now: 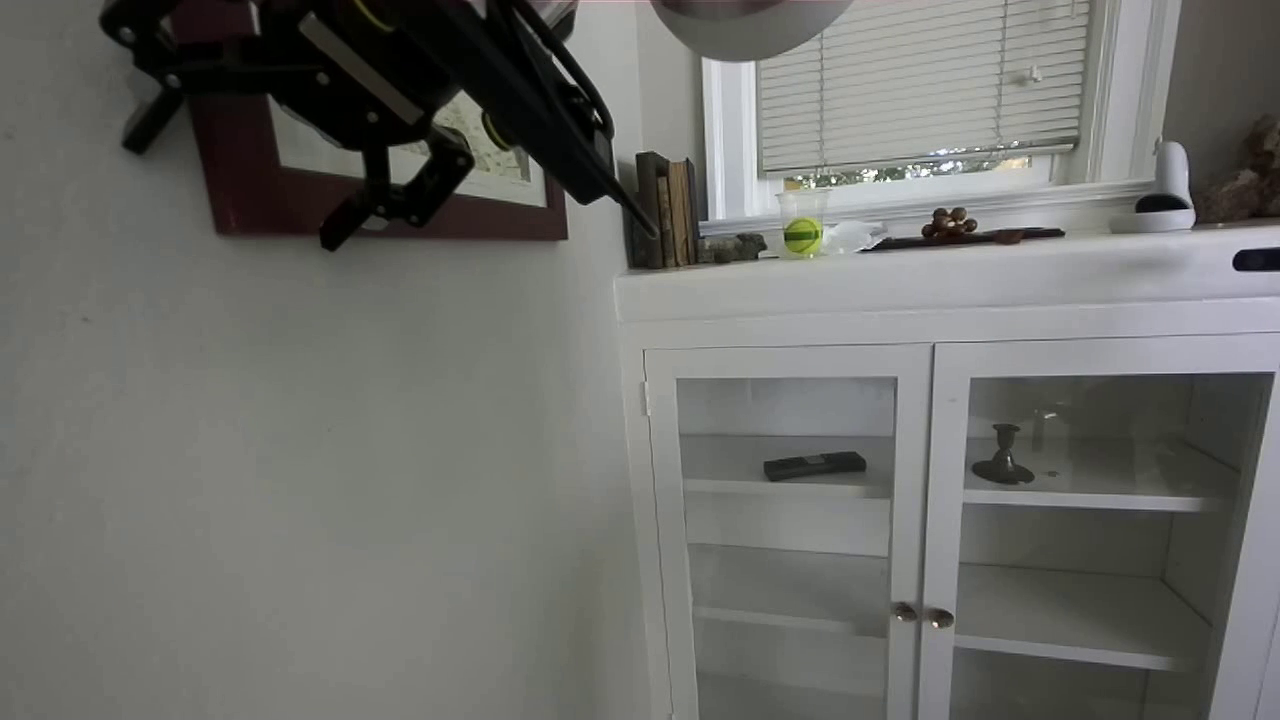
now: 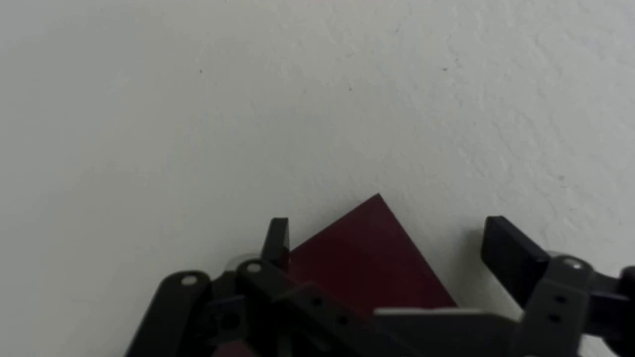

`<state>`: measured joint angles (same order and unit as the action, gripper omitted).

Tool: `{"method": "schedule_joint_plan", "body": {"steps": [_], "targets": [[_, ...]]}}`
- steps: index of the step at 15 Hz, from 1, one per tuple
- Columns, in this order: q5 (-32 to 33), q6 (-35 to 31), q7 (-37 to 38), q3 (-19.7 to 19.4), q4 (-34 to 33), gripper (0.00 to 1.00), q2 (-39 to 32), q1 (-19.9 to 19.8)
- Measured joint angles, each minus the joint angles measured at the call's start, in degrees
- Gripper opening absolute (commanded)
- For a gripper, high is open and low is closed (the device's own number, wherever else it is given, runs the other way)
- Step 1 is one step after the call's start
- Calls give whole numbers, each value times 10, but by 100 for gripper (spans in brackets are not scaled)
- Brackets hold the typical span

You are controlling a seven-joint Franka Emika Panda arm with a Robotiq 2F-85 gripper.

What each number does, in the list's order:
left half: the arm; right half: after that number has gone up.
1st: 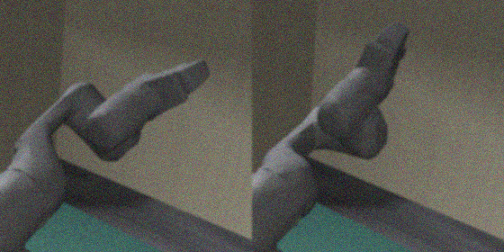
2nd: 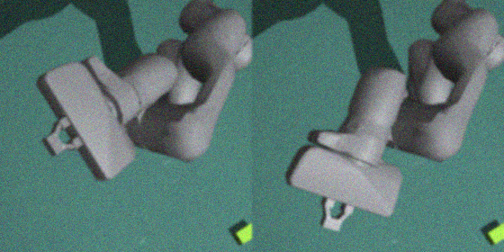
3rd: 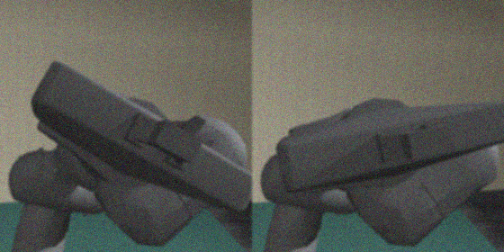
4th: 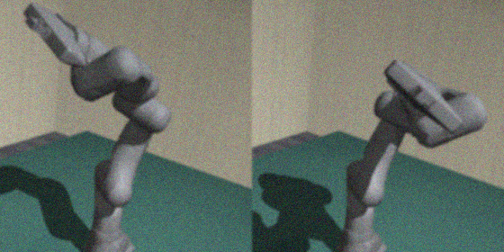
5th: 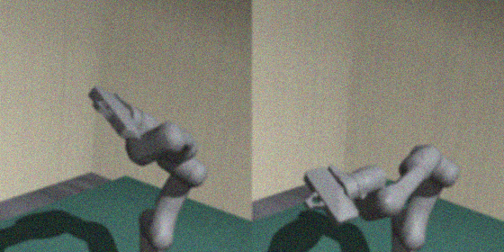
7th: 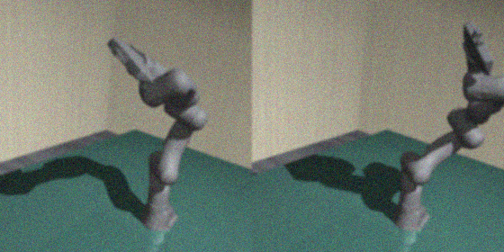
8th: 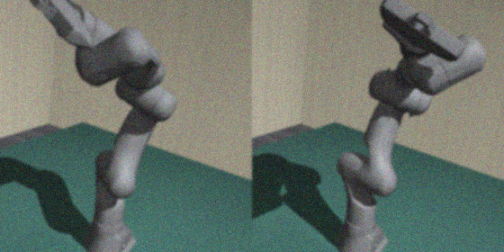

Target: Move the picture frame to the right.

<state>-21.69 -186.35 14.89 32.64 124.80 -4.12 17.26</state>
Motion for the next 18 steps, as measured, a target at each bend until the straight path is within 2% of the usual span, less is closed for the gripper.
{"method": "schedule_joint_plan", "body": {"steps": [4, 8, 13, 18], "targets": [[-4, -16, 0, 21, 8, 100, -1, -23], [-4, -29, 1, 57, 10, 100, -15, -55], [-1, -78, 4, 137, 11, 100, -45, -123], [28, -136, 18, 231, 31, 100, -73, -216]]}}
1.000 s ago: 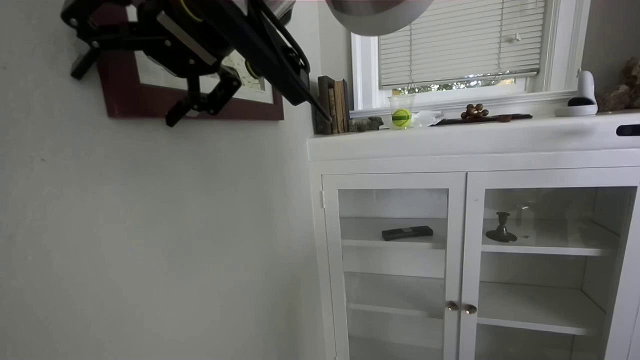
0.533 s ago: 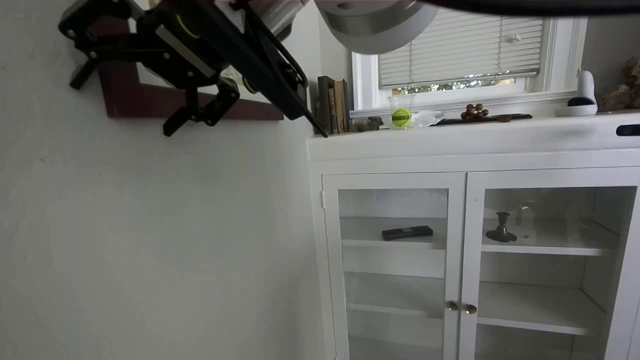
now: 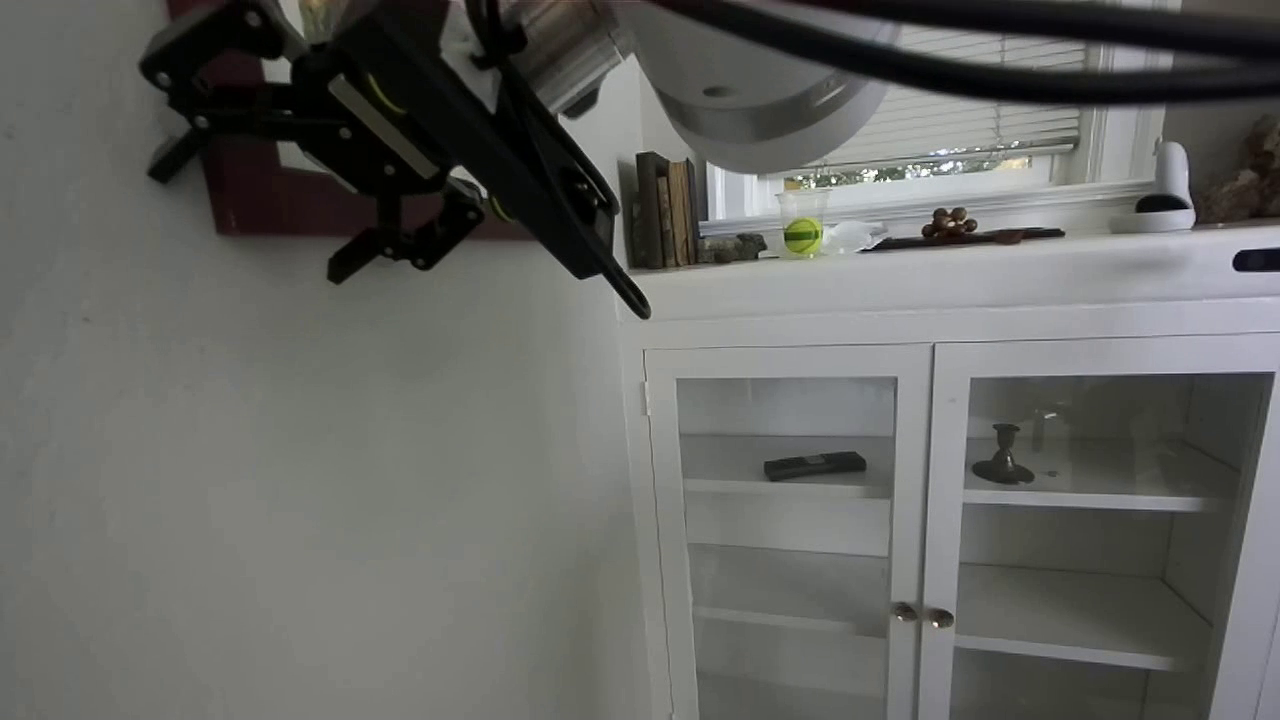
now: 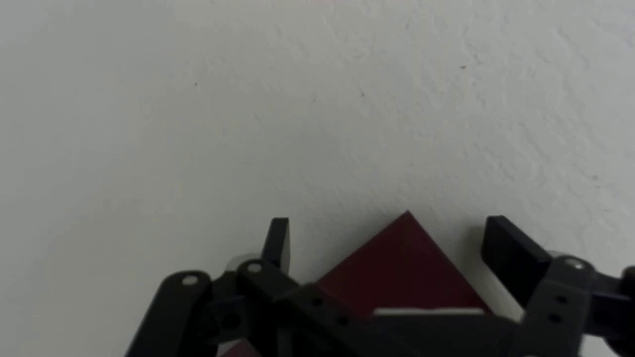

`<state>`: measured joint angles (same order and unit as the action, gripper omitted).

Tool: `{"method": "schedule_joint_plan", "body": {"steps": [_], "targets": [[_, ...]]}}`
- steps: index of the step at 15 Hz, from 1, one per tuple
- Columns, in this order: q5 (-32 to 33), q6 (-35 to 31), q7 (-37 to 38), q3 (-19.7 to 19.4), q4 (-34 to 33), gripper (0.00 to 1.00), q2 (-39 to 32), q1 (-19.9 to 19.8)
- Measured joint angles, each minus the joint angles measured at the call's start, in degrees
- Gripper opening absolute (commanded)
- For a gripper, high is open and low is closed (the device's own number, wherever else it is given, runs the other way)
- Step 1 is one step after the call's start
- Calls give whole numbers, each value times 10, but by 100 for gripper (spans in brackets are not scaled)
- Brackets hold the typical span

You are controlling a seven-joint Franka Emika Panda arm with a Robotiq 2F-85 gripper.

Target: Move the picture frame to the right.

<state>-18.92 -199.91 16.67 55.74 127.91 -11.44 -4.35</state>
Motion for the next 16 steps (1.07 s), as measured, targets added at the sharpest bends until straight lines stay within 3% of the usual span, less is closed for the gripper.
{"method": "schedule_joint_plan", "body": {"steps": [7, 16], "targets": [[68, -27, 24, 101, 36, 100, -12, -137], [128, -30, 24, 217, 62, 100, -56, -268]]}}
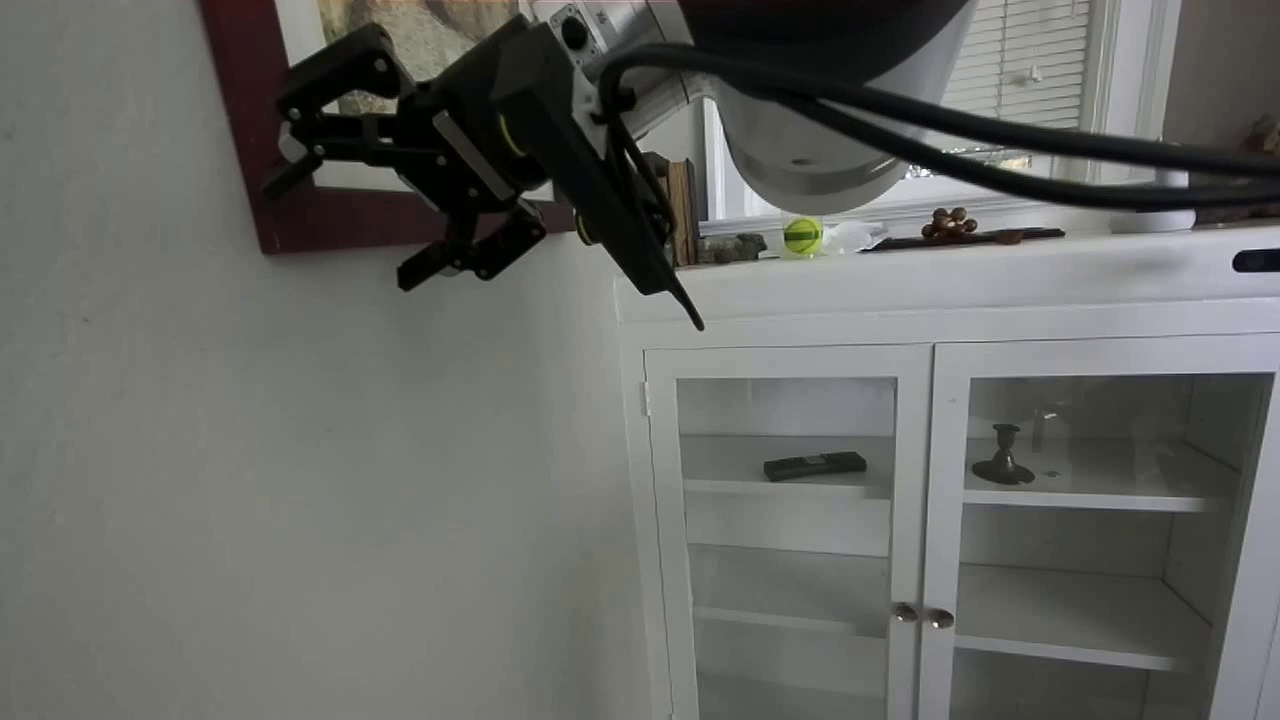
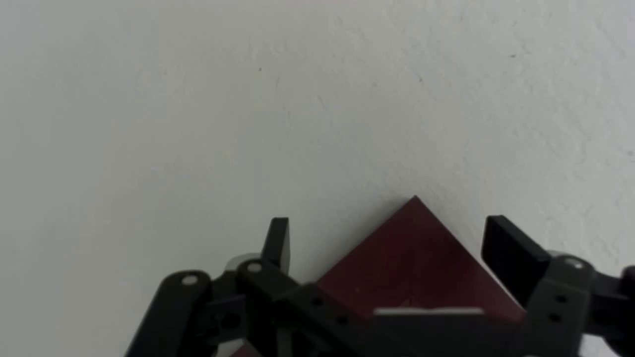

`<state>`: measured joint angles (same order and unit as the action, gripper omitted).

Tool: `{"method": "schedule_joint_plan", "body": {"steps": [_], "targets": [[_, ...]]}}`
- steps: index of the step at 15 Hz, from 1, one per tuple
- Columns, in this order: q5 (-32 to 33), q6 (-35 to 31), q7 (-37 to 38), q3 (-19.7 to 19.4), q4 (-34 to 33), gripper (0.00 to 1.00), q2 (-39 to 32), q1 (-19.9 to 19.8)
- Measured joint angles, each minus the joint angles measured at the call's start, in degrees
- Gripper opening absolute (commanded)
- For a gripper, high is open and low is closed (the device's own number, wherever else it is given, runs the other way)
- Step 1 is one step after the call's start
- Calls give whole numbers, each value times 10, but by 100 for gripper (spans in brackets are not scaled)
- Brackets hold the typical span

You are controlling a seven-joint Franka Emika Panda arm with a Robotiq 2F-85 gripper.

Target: Move the picture frame to the right.

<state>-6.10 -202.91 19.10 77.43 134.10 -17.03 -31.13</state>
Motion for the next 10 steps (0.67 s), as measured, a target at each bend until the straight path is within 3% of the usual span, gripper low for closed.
{"method": "schedule_joint_plan", "body": {"steps": [6, 10], "targets": [[5, 32, 0, 99, 23, 100, -14, -92], [-24, 58, 9, 209, 43, 100, 10, -197]]}}
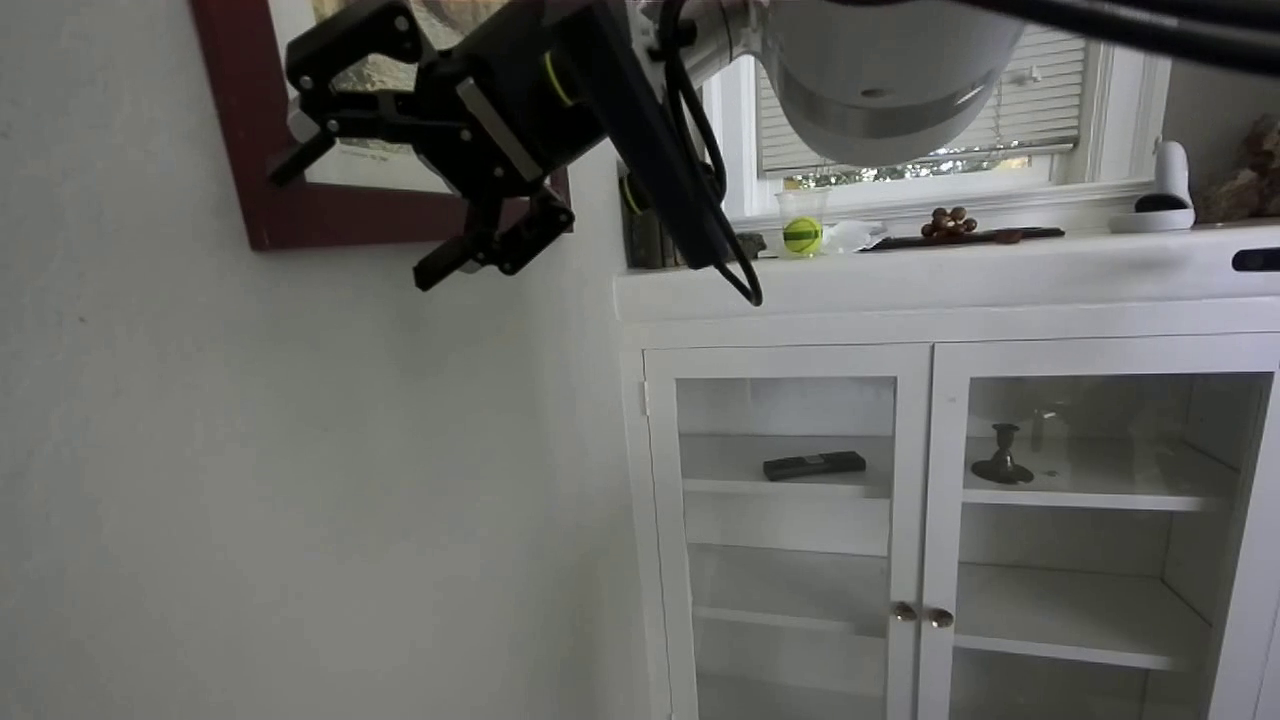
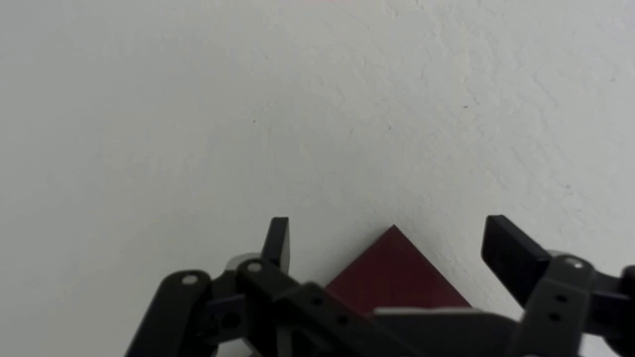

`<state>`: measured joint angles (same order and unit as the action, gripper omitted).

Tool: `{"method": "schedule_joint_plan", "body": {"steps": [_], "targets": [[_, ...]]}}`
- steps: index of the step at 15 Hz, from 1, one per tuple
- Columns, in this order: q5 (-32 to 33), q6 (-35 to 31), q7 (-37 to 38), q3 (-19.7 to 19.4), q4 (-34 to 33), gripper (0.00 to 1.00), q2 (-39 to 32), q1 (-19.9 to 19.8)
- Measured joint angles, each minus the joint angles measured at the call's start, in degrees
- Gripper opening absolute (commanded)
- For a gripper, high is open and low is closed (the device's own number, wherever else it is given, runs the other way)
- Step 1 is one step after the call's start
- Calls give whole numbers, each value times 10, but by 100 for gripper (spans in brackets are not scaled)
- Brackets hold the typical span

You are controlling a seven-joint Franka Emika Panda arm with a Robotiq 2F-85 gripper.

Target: Move the picture frame to the right.

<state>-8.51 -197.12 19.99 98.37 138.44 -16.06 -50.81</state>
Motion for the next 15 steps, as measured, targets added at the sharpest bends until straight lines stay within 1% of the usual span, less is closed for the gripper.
{"method": "schedule_joint_plan", "body": {"steps": [2, 5, 6, 7, 8, 10, 15], "targets": [[-38, 13, 7, 77, 7, 100, 34, -73], [-109, 36, 8, 212, 6, 100, 96, -199], [-130, 37, 5, 249, 5, 100, 115, -235], [-148, 35, -4, 275, 3, 100, 131, -261], [-167, 32, -17, 290, 1, 100, 145, -279], [-211, 16, -57, 298, 1, 100, 165, -293], [-360, -9, -206, 293, 4, 100, 174, -280]]}}
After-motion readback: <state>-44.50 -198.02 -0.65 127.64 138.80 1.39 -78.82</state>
